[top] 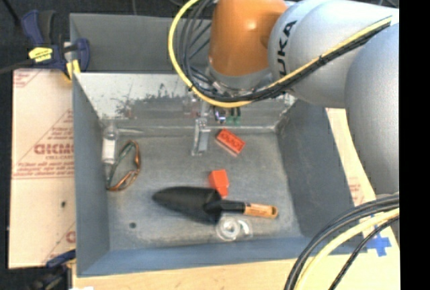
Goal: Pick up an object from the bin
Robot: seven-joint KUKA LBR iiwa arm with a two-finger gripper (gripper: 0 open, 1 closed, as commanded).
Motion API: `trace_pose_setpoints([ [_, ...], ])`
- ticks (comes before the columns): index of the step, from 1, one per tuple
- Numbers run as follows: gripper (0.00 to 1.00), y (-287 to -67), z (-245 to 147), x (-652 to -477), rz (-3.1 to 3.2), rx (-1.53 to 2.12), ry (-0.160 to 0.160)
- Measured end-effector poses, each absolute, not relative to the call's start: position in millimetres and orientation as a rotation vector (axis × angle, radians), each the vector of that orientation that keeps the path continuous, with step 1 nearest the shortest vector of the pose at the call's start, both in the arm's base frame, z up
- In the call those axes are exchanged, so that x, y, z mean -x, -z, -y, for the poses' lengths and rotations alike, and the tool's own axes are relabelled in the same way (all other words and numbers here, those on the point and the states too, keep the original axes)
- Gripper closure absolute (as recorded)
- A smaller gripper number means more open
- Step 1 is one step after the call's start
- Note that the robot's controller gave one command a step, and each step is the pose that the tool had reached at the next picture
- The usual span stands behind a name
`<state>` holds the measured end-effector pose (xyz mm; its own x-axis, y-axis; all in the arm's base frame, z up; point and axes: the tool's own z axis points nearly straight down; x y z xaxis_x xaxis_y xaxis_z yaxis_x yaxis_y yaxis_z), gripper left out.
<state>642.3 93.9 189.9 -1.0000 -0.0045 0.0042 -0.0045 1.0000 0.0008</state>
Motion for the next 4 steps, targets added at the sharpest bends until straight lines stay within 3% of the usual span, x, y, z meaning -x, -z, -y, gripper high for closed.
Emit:
trace_pose_setpoints([
  [1, 0.0, -195.3, -93.6, -643.7, 3.146, -0.005, 0.003],
  [2, 0.0, -172.0, -79.0, -599.4, 3.148, -0.031, 0.002],
  [3, 0.0, -150.0, -65.9, -573.3, 3.129, -0.291, 0.0],
  [4, 0.0, -119.3, -64.6, -574.0, 3.09, -0.609, -0.002],
])
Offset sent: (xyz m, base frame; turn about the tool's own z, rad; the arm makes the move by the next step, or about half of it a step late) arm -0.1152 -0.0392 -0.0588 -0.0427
